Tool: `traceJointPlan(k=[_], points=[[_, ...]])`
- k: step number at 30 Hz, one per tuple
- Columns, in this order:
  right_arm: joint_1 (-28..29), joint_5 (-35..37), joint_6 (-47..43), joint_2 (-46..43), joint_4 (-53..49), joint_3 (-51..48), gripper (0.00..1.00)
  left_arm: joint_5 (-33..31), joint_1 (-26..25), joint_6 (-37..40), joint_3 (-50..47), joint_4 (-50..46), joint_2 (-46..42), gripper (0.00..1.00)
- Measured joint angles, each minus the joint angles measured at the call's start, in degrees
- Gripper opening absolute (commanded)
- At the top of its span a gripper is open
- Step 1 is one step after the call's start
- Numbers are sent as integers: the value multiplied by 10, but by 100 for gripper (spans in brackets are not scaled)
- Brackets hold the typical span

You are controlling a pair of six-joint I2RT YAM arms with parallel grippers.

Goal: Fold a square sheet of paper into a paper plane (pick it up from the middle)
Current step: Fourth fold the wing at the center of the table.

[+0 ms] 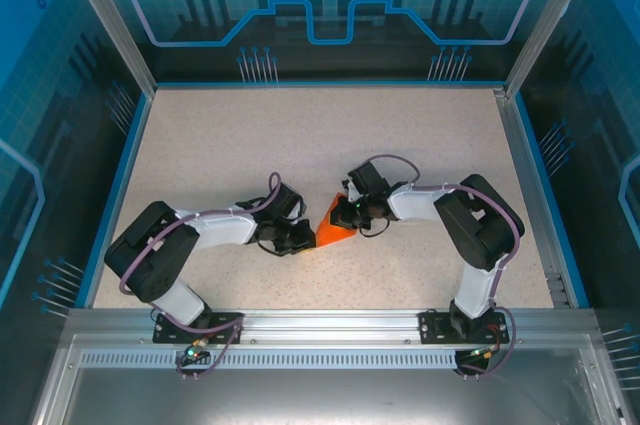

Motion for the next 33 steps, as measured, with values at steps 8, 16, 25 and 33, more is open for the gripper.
traceJointPlan(k=[8,16,25,33], points=[[0,0,0,-1,-2,0,0,5,3,-1,-24,-13,-65,9],[0,0,0,0,-1,0,0,23,3,-3,3,47,-41,7],[0,0,4,0,0,0,0,31,3,-2,32,82,28,6],[0,0,4,0,0,0,0,30,3,7,36,86,62,4]])
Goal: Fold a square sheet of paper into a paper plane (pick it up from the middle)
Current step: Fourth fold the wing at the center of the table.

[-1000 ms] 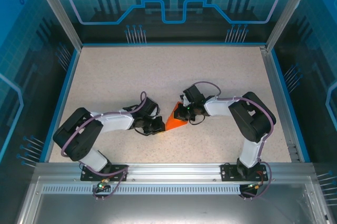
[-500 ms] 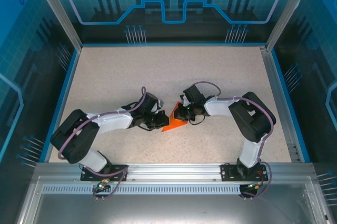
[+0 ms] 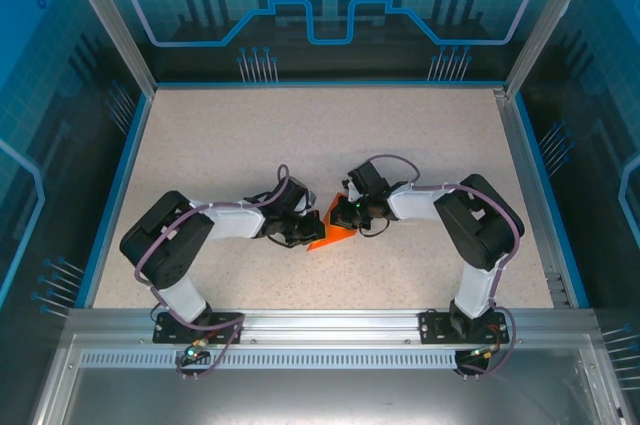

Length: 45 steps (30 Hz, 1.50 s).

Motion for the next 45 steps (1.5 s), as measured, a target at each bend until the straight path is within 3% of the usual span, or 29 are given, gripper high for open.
traceJointPlan(k=[8,18,33,45], points=[[0,0,0,0,-1,0,0,-1,0,10,-16,21,-1,3],[0,0,0,3,-7,4,0,7,3,5,-105,94,-54,2],[-1,0,-6,2,-17,10,0,9,3,-8,-115,37,-134,1],[-1,0,-15,0,-16,10,0,-5,3,-11,-83,43,-72,0]])
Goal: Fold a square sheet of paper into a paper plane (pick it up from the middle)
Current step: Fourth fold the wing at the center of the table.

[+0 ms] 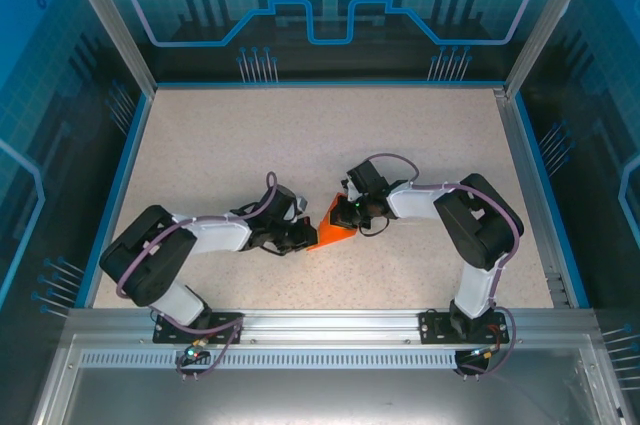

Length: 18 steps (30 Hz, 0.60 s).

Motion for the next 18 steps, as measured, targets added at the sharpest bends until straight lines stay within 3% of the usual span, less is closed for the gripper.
traceJointPlan(k=[8,18], points=[[7,19,-29,-18,-8,-3,0,-12,0,0,0,-6,7,0],[67,30,-41,-51,11,-18,0,-16,0,0,0,-7,7,0]])
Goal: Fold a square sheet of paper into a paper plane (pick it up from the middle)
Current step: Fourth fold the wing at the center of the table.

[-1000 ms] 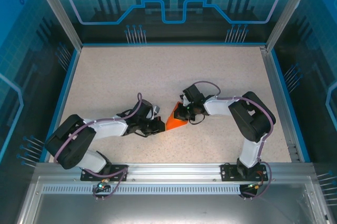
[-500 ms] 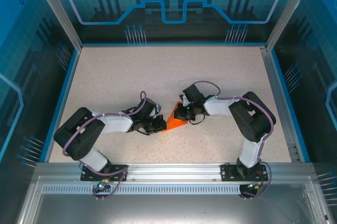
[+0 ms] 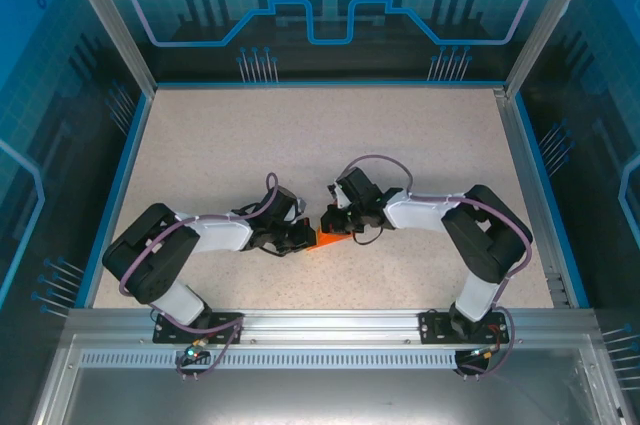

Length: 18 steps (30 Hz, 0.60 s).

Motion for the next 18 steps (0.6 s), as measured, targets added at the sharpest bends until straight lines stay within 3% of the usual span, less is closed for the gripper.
traceJointPlan(k=[18], points=[[3,-20,7,28,48,-19,1,0,0,0,0,-3,0,0]])
